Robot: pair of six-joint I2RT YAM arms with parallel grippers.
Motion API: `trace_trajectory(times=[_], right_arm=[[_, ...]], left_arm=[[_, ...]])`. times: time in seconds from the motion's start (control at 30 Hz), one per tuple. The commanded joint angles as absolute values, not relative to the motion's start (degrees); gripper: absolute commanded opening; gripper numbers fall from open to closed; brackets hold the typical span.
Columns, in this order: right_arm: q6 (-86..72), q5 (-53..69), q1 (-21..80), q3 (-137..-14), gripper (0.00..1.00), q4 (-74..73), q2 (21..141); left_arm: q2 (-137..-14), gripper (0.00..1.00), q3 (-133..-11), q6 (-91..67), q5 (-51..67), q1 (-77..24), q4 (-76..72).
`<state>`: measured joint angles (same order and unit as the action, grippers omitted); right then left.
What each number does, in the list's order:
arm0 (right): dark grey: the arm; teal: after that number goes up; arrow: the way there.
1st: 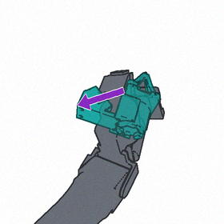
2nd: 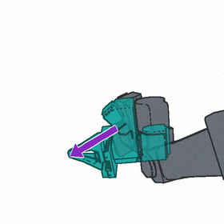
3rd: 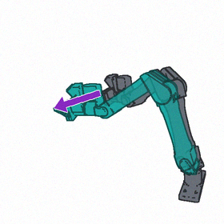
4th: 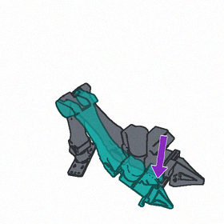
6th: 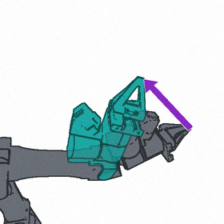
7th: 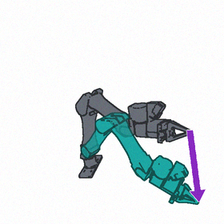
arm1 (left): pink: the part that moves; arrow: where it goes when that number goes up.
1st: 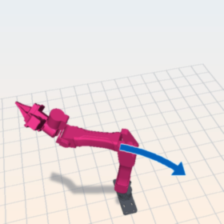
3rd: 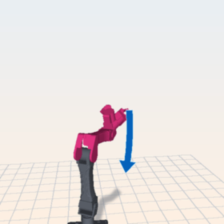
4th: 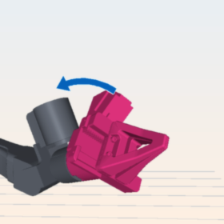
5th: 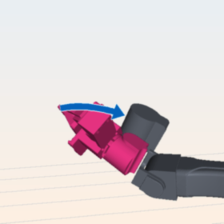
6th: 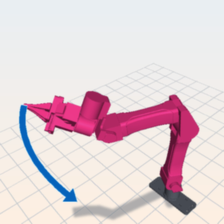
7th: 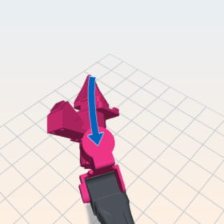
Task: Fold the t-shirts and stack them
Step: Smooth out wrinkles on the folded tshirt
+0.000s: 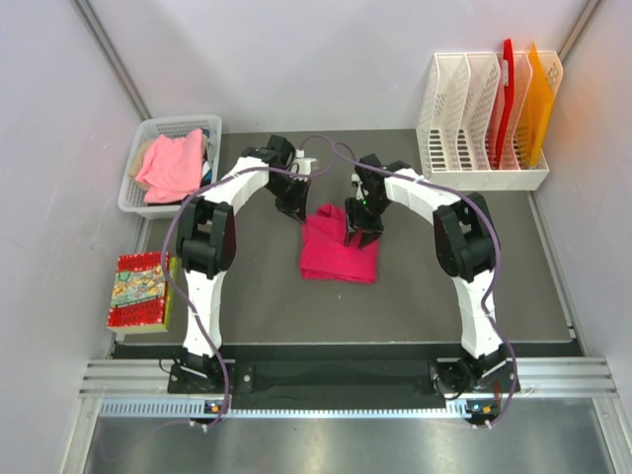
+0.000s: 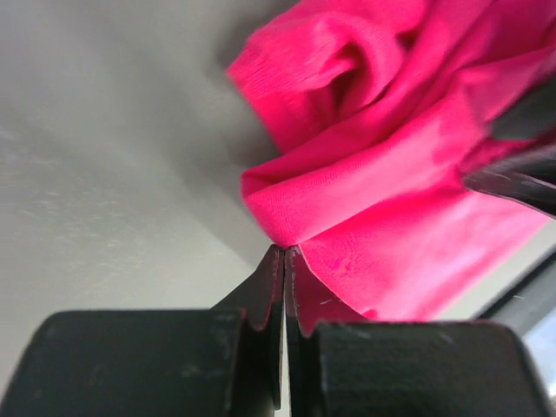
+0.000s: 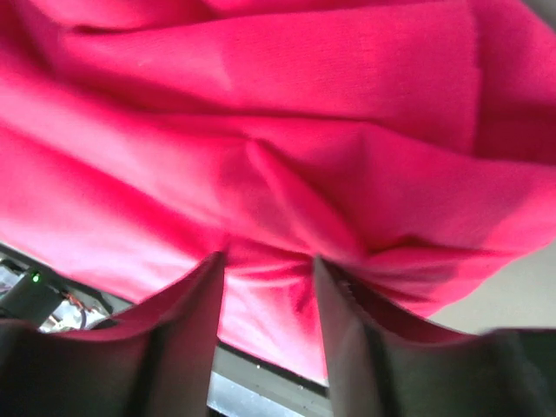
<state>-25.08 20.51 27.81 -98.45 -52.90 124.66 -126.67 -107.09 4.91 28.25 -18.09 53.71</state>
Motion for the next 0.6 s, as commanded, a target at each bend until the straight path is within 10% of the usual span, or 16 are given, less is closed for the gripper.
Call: trace_trajectory(times=[0.0, 0.07, 0.23, 0.57], right_arm=[[-24.5, 19.6, 26.6, -104.2, 0.50, -56.9, 122.1], [-24.1, 19.5, 25.4, -107.4, 0.52, -57.6, 121.0], [-22.4, 19.1, 21.8, -112.4, 0.53, -58.4, 121.6], [-19.1, 20.7, 18.9, -118.5, 0.51, -58.4, 130.7]], left_arm=[[-123.9, 0.01, -103.8, 10.4, 22.3, -16.7, 49.8], [-123.8, 0.12, -103.2, 11.5, 20.9, -16.2, 49.2], [-122.2, 0.99, -103.4, 14.1, 14.9, -15.4, 48.2], [-111.2, 0.99, -108.5, 17.9, 30.8, -21.3, 58.1]])
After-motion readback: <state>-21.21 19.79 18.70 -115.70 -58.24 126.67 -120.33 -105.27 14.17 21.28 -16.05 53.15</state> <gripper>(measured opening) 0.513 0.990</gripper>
